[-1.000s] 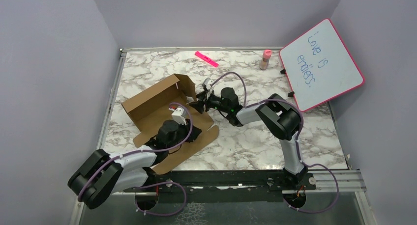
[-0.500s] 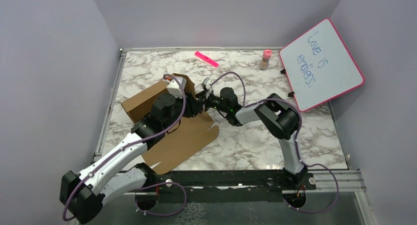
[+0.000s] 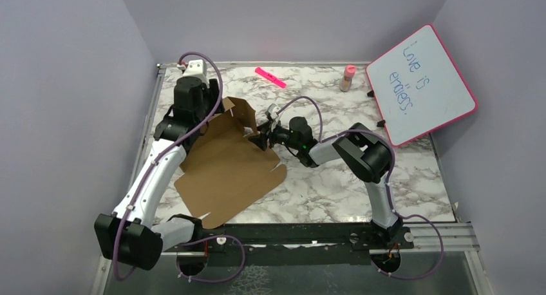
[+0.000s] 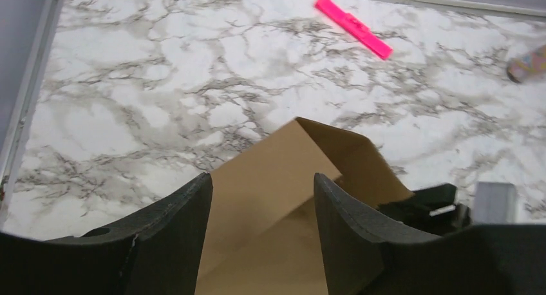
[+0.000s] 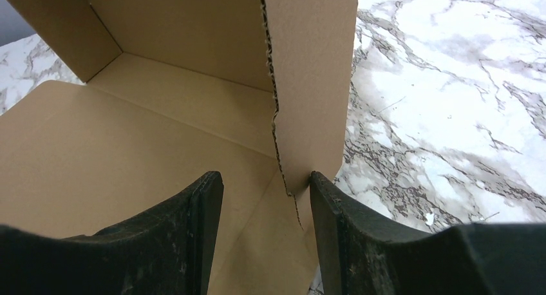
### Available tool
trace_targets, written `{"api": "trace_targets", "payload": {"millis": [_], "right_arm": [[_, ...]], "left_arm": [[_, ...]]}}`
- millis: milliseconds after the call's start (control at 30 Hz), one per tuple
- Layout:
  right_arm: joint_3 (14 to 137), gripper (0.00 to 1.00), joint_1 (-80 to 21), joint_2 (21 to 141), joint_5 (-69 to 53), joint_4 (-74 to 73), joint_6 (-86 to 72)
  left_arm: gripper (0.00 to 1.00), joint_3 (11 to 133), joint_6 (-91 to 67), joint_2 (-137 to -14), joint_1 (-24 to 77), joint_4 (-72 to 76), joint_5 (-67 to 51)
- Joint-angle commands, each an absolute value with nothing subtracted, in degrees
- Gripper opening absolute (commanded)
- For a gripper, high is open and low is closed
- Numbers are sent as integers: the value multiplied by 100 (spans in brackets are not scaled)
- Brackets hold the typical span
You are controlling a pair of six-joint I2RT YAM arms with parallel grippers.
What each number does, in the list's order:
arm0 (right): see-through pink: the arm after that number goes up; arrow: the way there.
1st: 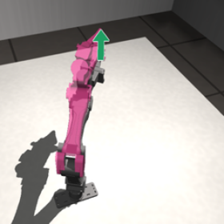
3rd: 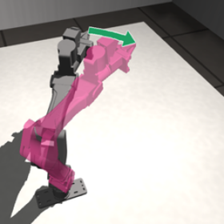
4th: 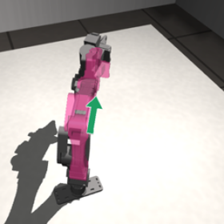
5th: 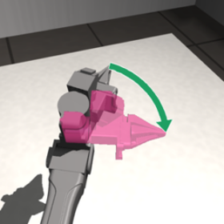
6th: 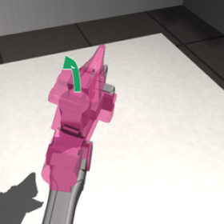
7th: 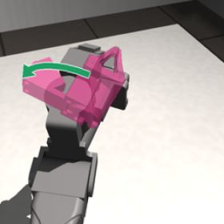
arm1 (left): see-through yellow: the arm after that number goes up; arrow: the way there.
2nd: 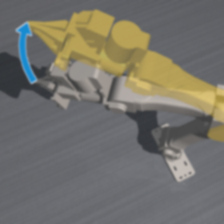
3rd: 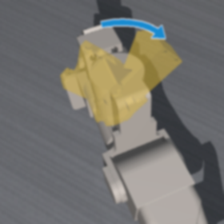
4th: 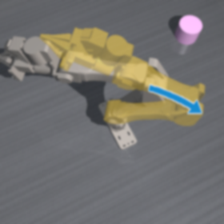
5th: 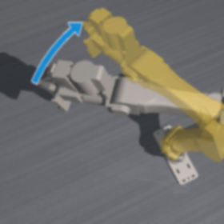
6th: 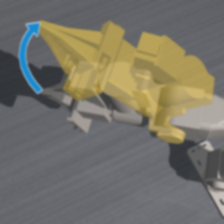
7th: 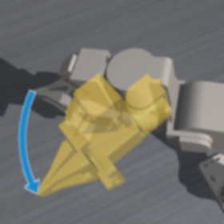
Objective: Fold the paper box
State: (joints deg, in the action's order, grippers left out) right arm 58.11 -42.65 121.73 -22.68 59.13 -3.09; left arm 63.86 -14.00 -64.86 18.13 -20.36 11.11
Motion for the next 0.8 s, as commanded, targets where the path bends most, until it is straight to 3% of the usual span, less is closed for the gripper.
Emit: {"api": "trace_targets", "payload": {"millis": [0,300,767], "right_arm": [[5774,57,-4296,12137,-2221,6145,-367],[5745,56,-4292,12091,-2394,6130,-404],[5323,60,-4248,11453,-2064,6016,-185]], "left_arm": [[63,6660,-1116,-6873,1179,-2198,523],[67,6727,-967,-7665,685,-1965,-513],[67,6520,-759,-7787,624,-1877,-922]]}}
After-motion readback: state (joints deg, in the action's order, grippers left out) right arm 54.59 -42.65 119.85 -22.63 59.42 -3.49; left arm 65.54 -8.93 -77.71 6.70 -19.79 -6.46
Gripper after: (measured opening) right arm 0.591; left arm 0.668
